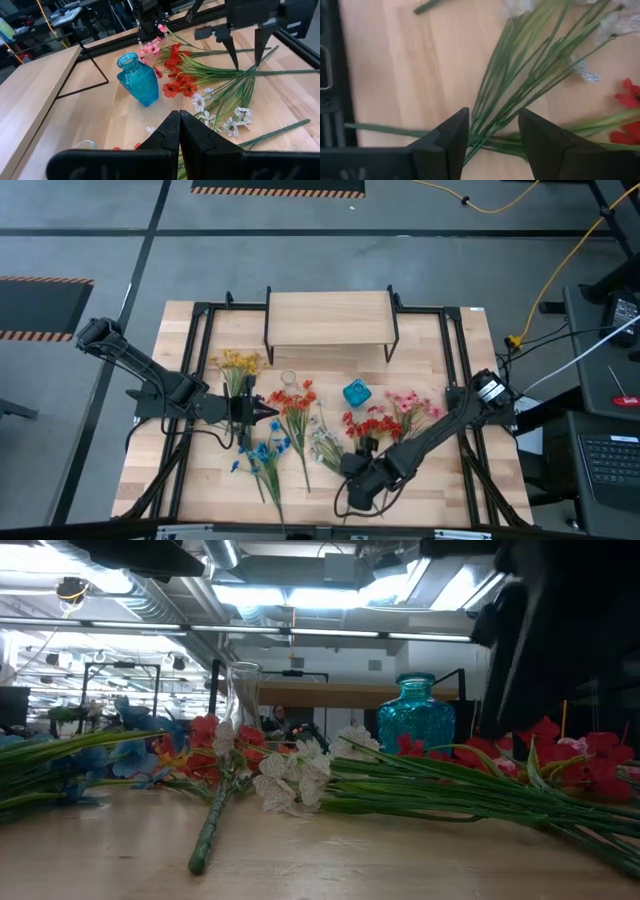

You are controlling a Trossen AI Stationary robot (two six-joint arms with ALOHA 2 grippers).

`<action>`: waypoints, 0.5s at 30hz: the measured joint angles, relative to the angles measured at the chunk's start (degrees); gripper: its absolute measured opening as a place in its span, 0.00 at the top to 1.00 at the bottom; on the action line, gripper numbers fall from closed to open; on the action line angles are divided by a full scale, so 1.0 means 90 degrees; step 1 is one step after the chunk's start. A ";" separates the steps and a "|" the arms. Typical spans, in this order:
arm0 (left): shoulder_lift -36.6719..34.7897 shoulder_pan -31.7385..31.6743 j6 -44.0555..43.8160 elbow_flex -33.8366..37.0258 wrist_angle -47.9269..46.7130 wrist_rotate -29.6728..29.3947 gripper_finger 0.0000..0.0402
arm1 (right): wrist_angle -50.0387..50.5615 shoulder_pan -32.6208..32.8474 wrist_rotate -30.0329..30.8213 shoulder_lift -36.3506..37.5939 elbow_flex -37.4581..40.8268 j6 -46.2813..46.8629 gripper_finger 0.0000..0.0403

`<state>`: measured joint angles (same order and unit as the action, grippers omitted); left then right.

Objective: Pick and place flowers into a vace then onto a shelf
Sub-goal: Put the white flowers into the blue vase

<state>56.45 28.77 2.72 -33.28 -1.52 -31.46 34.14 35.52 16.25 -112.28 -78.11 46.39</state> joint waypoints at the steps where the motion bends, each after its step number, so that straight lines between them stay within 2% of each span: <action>1: 0.0000 0.0000 0.0000 0.0000 0.0000 0.0000 0.99 | -0.0015 -0.0023 0.0000 -0.0001 0.0000 0.0003 0.57; 15: 0.0002 0.0000 0.0000 0.0000 0.0000 0.0000 0.99 | -0.0115 -0.0131 -0.0039 -0.0025 -0.0002 0.0331 0.57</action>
<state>56.47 28.77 2.72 -33.28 -1.52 -31.46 33.10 34.35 15.90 -112.51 -78.13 49.37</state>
